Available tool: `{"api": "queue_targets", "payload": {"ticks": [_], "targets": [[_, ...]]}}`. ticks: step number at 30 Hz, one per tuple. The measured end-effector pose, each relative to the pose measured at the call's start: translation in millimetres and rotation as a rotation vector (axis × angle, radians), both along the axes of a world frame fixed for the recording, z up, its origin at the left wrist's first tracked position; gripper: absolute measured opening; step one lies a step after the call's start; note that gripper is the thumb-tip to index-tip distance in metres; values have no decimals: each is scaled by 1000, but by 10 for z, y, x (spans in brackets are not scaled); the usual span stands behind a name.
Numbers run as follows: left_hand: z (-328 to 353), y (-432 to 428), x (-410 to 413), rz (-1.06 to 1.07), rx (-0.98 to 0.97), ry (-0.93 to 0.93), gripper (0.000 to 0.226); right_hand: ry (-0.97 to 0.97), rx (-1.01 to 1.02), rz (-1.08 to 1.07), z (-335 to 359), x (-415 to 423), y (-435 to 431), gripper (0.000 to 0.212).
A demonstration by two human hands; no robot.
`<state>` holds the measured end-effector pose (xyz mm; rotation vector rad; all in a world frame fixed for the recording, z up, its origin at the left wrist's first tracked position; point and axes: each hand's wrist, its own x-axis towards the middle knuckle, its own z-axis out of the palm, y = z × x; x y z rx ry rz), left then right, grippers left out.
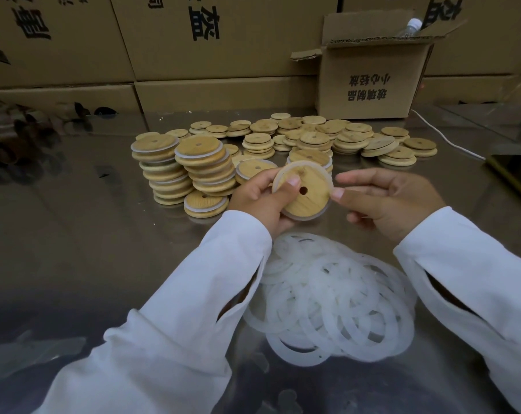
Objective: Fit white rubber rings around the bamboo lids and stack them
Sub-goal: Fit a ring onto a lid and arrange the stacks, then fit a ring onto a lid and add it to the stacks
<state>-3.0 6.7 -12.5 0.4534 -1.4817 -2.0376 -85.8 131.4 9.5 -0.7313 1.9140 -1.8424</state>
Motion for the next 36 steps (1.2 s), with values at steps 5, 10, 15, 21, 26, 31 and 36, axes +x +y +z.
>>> {"api": "queue_targets", "payload": {"ticks": [5, 10, 15, 21, 26, 31, 36], "targets": [[35, -23, 3, 39, 160, 37, 11, 15, 28, -18, -46, 12, -33, 17], [51, 27, 25, -22, 160, 33, 11, 21, 135, 49, -89, 38, -62, 15], [54, 22, 31, 33, 155, -33, 25, 38, 127, 21, -41, 63, -89, 14], [96, -46, 11, 222, 102, -144, 13, 159, 161, -125, 271, 20, -308, 8], [94, -217, 41, 417, 245, -94, 24, 286, 402, -85, 561, -76, -725, 23], [31, -518, 84, 375, 426, -61, 22, 474, 775, -86, 628, -271, -1097, 63], [-58, -651, 77, 199, 488, -81, 62, 540, 889, -65, 634, -424, -1261, 70]]}}
